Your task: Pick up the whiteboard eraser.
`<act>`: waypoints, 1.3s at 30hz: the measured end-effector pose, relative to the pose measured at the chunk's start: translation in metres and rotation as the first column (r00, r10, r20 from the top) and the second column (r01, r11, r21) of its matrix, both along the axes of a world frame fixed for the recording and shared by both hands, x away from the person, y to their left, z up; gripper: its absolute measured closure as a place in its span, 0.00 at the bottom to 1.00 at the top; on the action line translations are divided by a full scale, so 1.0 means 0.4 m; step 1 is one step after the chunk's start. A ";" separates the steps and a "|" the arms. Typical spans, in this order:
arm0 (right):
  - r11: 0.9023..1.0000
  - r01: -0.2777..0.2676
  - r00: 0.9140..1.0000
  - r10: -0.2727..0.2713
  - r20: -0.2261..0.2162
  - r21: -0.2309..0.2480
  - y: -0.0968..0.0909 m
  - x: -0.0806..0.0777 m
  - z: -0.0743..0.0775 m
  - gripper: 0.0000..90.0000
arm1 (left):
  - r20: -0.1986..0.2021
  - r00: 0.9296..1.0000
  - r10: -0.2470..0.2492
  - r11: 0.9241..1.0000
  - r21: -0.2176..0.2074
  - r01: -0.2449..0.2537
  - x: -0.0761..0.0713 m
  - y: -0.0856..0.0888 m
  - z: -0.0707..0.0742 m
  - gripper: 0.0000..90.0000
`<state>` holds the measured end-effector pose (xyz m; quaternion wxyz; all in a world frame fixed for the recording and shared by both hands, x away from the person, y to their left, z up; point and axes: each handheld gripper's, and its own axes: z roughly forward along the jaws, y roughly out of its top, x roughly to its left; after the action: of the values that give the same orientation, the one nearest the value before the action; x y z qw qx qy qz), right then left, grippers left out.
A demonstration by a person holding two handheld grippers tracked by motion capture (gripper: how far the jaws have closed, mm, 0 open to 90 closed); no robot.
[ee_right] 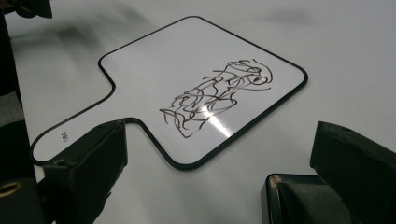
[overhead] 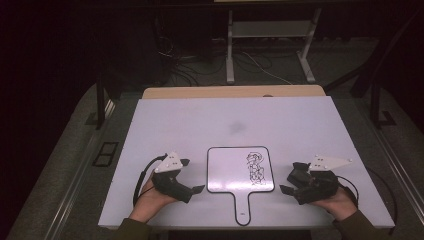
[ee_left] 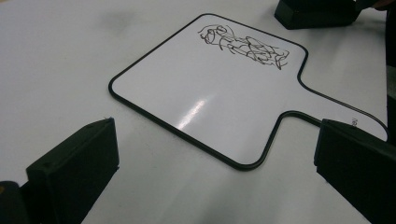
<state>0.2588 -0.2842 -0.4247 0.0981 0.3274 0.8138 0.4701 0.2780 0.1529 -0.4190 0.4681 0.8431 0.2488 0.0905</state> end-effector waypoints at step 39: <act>0.997 0.009 1.000 -0.010 -0.014 -0.077 -0.021 0.028 0.031 0.03 | 0.005 1.000 -0.013 1.000 0.020 0.013 -0.008 -0.003 -0.002 0.00</act>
<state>0.2699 -0.2925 -0.4121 0.1068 0.3308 0.8303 0.4355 0.2749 0.1517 -0.4196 0.4607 0.8492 0.2410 0.0921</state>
